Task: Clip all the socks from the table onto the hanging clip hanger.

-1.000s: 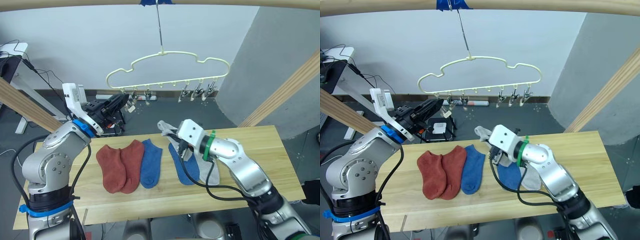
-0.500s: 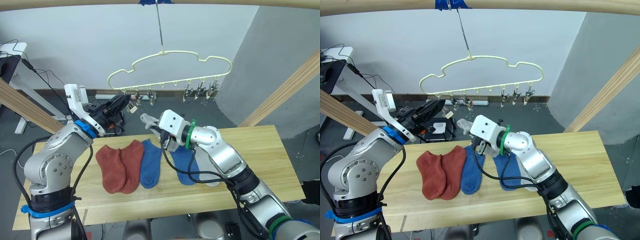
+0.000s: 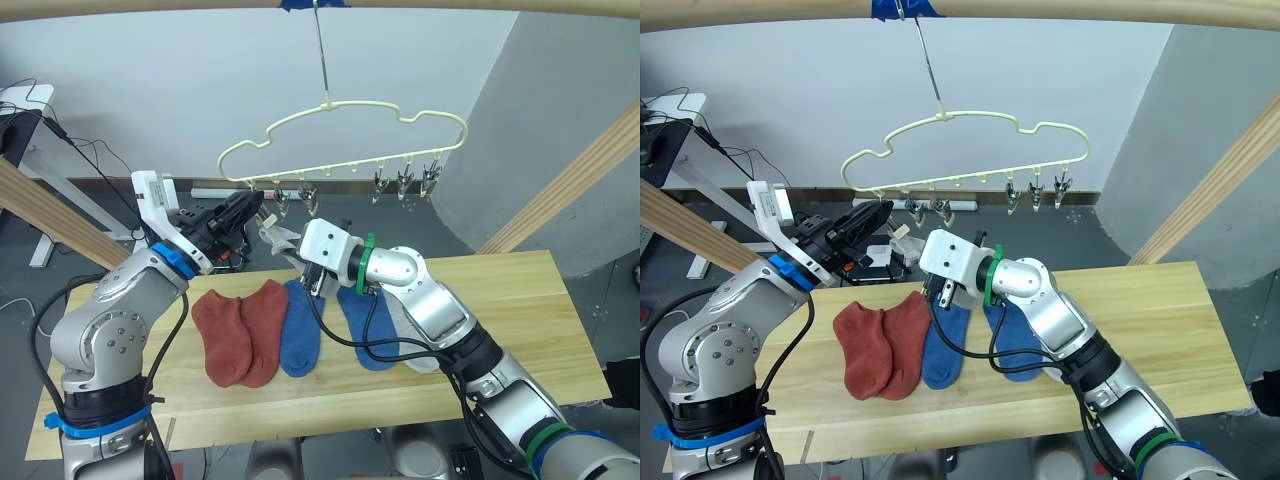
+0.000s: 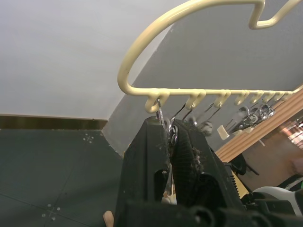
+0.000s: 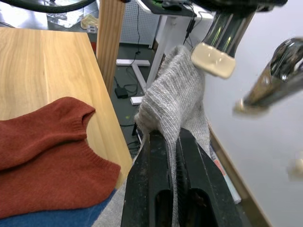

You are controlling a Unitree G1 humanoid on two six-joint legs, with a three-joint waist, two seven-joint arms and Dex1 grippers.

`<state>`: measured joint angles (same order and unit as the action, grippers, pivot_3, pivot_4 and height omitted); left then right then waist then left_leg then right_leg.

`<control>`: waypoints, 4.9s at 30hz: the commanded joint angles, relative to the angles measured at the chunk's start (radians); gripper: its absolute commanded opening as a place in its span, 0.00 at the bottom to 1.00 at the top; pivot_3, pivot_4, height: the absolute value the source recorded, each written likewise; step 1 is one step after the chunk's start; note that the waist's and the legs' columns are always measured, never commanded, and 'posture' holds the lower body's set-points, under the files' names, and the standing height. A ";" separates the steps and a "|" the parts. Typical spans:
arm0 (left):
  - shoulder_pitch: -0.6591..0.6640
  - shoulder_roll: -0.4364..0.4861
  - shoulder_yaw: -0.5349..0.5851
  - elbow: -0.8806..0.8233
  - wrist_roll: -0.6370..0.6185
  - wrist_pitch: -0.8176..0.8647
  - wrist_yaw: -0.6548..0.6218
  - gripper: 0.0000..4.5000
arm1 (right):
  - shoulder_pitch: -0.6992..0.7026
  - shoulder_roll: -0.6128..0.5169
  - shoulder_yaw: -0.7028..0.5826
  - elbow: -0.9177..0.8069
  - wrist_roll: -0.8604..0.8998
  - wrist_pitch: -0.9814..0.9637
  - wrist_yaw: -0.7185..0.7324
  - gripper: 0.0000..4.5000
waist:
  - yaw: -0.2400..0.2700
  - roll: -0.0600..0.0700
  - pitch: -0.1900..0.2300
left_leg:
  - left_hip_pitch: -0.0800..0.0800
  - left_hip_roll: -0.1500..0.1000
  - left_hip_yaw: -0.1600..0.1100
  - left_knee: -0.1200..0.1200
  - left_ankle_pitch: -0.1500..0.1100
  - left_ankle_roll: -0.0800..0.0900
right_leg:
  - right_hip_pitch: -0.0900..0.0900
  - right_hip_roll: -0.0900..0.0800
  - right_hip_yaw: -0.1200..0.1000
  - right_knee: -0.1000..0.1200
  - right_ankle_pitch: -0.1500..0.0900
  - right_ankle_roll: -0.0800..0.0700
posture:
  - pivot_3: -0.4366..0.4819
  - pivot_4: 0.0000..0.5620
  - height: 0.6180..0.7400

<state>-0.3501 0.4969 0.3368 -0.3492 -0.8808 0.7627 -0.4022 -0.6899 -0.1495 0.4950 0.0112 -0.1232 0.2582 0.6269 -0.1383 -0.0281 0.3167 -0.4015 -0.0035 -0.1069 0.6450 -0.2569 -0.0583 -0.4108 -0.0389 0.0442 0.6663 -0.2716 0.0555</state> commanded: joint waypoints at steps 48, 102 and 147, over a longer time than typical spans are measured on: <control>0.205 -0.067 -0.168 -0.210 0.406 -0.356 0.064 1.00 | 0.239 -0.306 -0.292 -0.564 0.431 0.209 0.302 0.45 | 0.007 0.001 0.000 | 0.000 0.000 0.000 0.000 0.000 0.000 | 0.000 -0.001 0.000 0.000 0.000 0.000 | 0.24 0.59 0.94; 0.067 -0.246 -0.237 0.148 0.615 -0.667 0.090 0.44 | 0.267 -0.593 -0.581 -0.702 0.840 0.494 0.124 0.45 | -0.002 -0.001 0.004 | -0.001 -0.002 0.001 0.000 0.000 0.000 | 0.001 0.002 0.000 -0.001 0.001 -0.001 | 0.15 0.61 0.94; -0.001 -0.242 -0.228 0.129 0.622 -0.683 0.101 0.00 | 0.271 -0.608 -0.580 -0.691 0.888 0.485 0.138 0.45 | -0.001 -0.002 0.006 | -0.001 -0.002 0.001 0.000 0.000 0.000 | 0.001 0.002 0.000 -0.001 0.001 -0.001 | 0.16 0.60 0.94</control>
<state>-0.3514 0.2466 0.0985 -0.1757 -0.2564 0.0964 -0.2968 -0.4200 -0.7466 -0.0589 -0.6522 0.7485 0.7587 0.7626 -0.1398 -0.0304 0.3227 -0.4021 -0.0058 -0.1057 0.6453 -0.2571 -0.0580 -0.4099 -0.0367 0.0440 0.6650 -0.2707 0.0545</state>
